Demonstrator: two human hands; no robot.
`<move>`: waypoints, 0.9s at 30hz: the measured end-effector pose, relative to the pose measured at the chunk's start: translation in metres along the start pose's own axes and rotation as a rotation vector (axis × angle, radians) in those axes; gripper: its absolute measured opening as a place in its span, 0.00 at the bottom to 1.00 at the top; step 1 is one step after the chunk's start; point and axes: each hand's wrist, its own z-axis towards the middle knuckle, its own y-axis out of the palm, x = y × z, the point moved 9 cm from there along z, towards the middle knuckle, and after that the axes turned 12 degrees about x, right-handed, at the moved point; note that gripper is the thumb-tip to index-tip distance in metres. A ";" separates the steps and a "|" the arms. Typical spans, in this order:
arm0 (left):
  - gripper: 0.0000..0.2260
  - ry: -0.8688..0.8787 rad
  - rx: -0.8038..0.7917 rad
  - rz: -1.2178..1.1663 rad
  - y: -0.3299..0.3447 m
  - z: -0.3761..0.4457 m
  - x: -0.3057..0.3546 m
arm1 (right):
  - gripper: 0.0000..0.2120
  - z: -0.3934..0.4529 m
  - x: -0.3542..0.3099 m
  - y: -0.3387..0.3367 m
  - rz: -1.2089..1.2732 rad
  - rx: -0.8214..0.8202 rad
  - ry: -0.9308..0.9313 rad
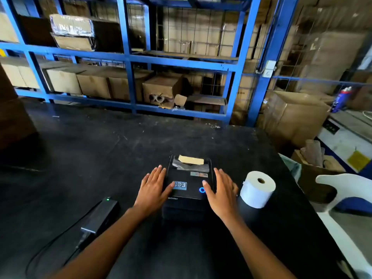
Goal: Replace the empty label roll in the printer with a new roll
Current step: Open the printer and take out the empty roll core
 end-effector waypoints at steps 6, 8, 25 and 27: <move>0.28 -0.329 -0.077 -0.304 0.029 -0.037 -0.014 | 0.25 -0.048 0.050 0.043 0.307 -0.150 0.475; 0.26 -0.474 -0.065 -0.503 0.033 -0.045 -0.015 | 0.22 -0.050 0.050 0.042 0.398 -0.053 0.521; 0.32 -0.660 -0.024 -0.688 0.053 -0.060 -0.019 | 0.29 -0.047 0.068 0.056 0.383 -0.050 0.445; 0.36 -0.653 -0.025 -0.702 0.051 -0.062 -0.020 | 0.30 -0.044 0.069 0.058 0.375 -0.063 0.439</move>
